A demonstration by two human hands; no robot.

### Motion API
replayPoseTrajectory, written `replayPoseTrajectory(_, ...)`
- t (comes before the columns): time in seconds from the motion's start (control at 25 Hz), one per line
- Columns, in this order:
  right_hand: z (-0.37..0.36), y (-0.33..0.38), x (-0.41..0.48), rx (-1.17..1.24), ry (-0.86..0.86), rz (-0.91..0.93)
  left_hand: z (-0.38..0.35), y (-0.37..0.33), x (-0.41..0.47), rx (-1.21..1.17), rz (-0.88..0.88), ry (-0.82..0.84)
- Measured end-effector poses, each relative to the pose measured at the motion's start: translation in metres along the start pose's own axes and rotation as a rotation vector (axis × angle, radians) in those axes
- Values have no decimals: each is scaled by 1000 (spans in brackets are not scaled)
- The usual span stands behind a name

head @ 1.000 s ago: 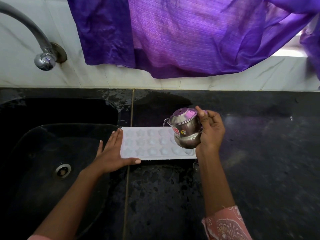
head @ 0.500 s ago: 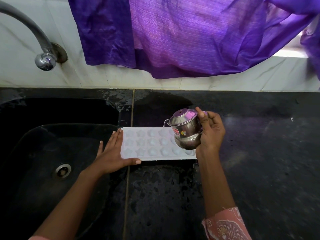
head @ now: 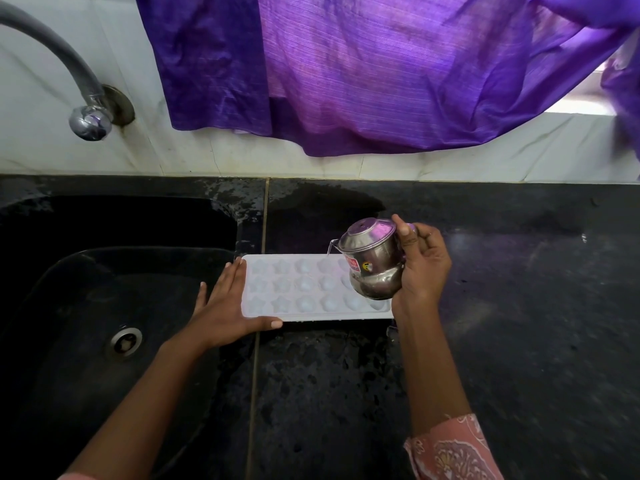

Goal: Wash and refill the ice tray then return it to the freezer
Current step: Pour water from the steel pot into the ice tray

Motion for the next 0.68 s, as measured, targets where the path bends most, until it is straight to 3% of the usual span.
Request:
replayPoseTrajectory(0.24,1,0,0,-14,-15,-7,0,-1,-1,1,1,4)
replayPoseTrajectory(0.68,-13,-3,-2,187,34,-4,0,-2,-3,-9,-9,17)
Point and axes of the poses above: each hand's wrist, its own x-axis towards the middle knuckle, its own z-axis out of the back of the hand, y = z × x, the point moved 5 cm from there along x, towards the middle knuckle, and after that the axes turned 15 degrees about y, right-handed, at the moved point
